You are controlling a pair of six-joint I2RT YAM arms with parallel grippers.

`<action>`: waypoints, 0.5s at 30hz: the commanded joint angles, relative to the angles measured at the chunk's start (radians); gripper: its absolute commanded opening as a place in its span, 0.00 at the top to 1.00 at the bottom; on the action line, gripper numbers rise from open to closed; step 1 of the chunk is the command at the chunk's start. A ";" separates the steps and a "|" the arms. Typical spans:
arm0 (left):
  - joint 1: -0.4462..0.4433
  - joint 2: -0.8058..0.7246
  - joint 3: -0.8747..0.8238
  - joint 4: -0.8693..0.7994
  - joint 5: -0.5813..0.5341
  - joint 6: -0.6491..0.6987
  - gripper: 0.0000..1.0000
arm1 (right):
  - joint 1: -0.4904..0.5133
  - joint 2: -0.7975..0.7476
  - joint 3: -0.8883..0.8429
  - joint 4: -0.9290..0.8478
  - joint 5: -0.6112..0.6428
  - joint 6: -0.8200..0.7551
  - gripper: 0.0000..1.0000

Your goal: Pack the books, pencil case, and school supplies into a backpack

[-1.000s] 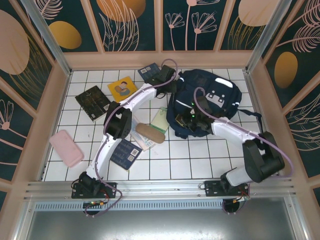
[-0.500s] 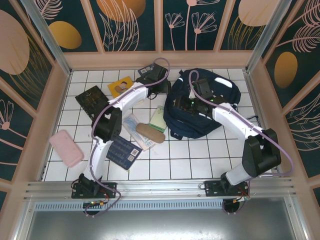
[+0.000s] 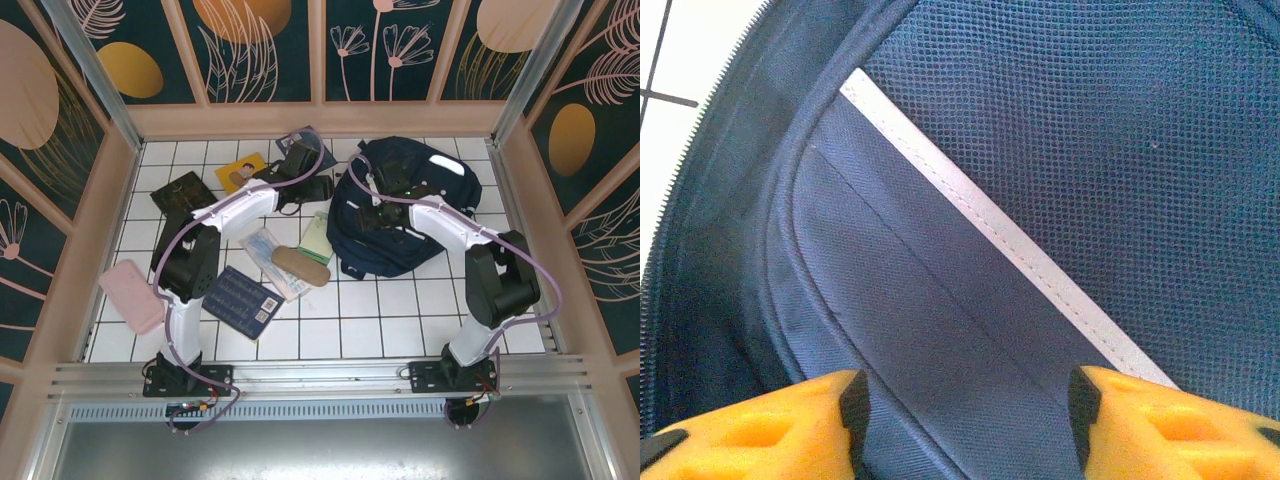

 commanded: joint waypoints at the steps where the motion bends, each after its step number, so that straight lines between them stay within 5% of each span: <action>1: 0.003 -0.028 -0.044 0.052 0.075 -0.076 0.37 | 0.012 0.019 -0.035 -0.002 0.043 -0.066 0.40; 10: -0.013 0.047 -0.061 0.108 0.181 -0.122 0.38 | 0.033 0.113 -0.050 0.032 0.148 -0.055 0.37; 15: -0.025 0.128 0.007 0.103 0.185 -0.117 0.40 | 0.032 0.122 -0.043 0.028 0.114 -0.032 0.81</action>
